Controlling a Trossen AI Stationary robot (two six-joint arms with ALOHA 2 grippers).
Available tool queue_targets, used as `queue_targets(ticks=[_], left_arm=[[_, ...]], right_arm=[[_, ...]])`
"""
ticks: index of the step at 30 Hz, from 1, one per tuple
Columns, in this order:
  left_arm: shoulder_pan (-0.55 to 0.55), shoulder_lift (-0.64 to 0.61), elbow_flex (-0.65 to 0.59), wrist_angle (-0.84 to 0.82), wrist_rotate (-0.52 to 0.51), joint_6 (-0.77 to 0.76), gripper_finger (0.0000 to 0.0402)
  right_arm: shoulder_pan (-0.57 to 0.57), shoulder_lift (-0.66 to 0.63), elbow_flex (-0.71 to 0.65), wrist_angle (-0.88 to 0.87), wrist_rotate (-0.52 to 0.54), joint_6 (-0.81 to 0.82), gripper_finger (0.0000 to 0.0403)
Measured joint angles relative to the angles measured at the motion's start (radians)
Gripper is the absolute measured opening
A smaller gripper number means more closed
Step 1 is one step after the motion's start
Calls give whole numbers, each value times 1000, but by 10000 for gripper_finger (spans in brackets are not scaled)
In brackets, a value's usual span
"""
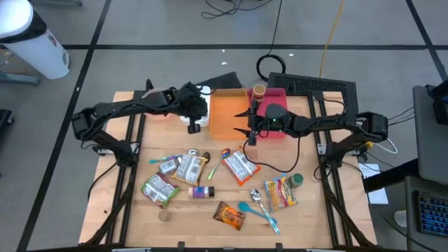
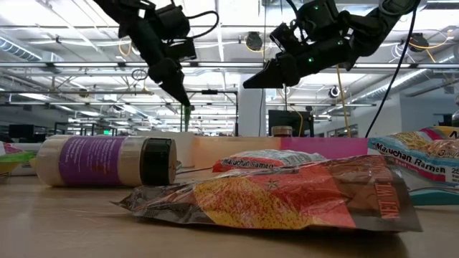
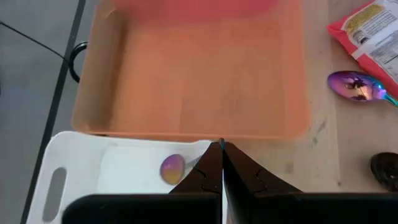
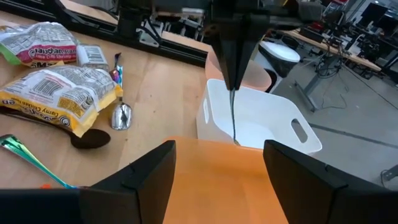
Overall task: Pick & Place Food Item
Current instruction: Put the middle purple blue spoon into the white bin
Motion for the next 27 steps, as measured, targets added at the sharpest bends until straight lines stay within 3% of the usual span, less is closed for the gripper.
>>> queue_targets(ticks=[27], left_arm=[[27,35,0,58,27,14,9]], right_arm=[[0,0,0,-9,0,14,232]])
